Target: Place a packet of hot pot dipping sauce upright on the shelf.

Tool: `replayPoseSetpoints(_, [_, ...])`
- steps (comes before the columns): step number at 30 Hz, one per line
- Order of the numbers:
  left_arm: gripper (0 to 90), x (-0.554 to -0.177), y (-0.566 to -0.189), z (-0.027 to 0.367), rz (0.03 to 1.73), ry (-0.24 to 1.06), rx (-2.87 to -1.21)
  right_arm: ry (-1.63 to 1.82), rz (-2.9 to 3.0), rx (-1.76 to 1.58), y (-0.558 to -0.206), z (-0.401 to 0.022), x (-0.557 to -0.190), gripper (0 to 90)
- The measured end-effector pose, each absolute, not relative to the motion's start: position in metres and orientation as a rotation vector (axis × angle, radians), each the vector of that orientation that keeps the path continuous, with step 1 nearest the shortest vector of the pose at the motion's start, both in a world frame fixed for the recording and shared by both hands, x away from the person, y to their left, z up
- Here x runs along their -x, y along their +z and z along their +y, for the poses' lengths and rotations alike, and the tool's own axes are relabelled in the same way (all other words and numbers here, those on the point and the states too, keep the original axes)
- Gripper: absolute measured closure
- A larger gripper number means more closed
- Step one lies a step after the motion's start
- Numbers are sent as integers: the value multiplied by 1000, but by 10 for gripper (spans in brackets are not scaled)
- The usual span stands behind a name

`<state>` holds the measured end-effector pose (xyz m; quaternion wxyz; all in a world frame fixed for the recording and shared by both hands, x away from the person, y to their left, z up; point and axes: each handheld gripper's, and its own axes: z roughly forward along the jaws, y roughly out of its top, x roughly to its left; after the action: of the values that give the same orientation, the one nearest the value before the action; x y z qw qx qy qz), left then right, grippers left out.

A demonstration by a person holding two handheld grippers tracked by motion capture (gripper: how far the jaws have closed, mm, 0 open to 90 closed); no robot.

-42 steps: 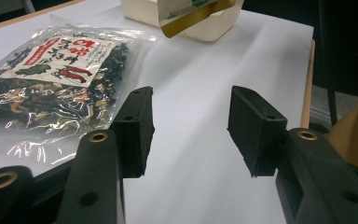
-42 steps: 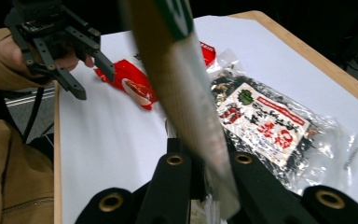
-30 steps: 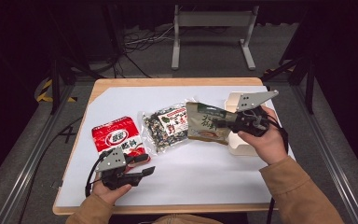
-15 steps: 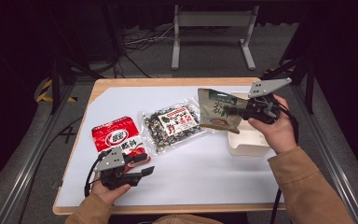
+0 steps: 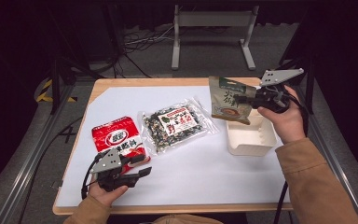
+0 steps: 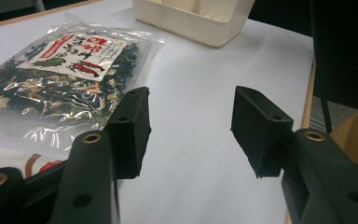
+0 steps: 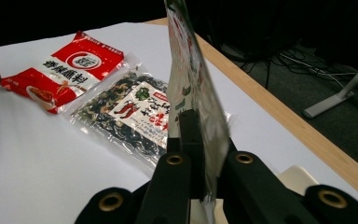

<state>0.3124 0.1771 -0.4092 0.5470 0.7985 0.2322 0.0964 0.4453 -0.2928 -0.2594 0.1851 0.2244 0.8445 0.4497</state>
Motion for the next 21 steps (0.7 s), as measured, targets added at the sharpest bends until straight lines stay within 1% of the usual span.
replayPoseSetpoints(10, [477, -312, -409, 181, 565, 223, -1882, 1251, 2351, -666, -258, -316, -464, 898])
replayPoseSetpoints(21, [471, -312, -409, 182, 569, 233, -1873, 1267, 2327, -597, -256, -334, -480, 898])
